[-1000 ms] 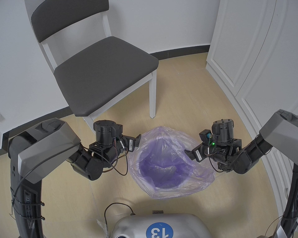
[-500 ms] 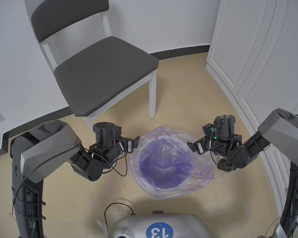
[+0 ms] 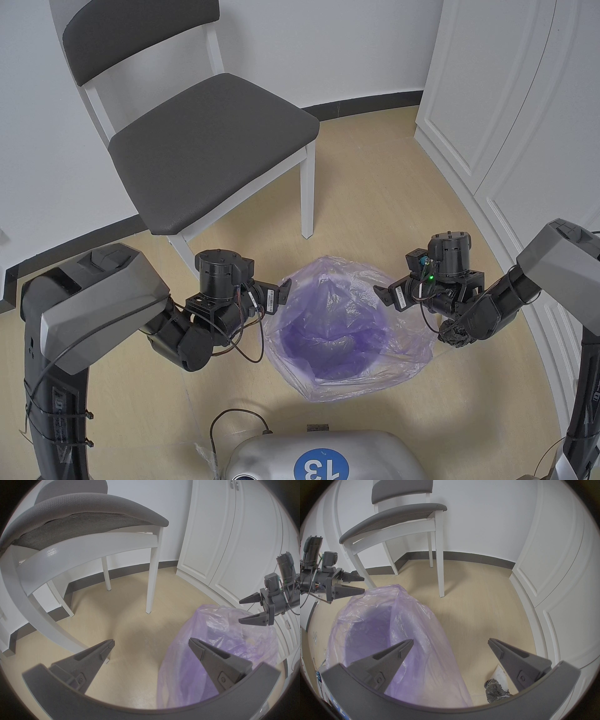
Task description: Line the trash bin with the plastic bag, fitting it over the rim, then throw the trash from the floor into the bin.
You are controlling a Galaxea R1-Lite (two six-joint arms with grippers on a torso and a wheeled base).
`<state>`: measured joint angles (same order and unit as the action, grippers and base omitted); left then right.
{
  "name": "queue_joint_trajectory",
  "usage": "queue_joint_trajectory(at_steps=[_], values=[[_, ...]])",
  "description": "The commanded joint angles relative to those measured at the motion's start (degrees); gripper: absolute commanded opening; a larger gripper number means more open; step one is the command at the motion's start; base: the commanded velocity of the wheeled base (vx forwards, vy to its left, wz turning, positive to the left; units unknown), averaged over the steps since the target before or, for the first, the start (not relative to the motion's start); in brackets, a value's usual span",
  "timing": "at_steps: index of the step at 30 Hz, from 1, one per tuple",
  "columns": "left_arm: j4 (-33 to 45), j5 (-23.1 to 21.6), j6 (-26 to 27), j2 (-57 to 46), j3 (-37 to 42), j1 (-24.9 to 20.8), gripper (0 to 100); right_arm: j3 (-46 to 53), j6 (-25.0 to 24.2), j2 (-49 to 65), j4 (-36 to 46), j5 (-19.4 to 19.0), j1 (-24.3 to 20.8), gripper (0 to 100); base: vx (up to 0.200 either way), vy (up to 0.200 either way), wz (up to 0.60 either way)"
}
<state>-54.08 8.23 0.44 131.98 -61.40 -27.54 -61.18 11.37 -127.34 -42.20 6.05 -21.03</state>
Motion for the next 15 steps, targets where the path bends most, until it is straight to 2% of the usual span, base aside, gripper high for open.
queue_joint_trajectory(at_steps=[1, 7, 15], values=[[-0.06, 0.38, 0.0, 0.12, 1.99, -2.34, 100, 0.28, -0.04, 0.17, -0.34, 0.02, 0.02, 100, 0.0, 0.0, 0.0], [-1.65, 0.82, -0.18, 4.43, 0.41, -1.73, 100, 0.45, -0.04, 0.25, -0.25, 0.11, 0.37, 100, 0.0, 0.0, 0.0], [-1.65, 0.82, -0.26, 4.08, -0.47, 1.26, 100, -0.6, 0.05, -0.01, 0.02, -0.42, 2.04, 100, 0.0, 0.0, 0.0]])
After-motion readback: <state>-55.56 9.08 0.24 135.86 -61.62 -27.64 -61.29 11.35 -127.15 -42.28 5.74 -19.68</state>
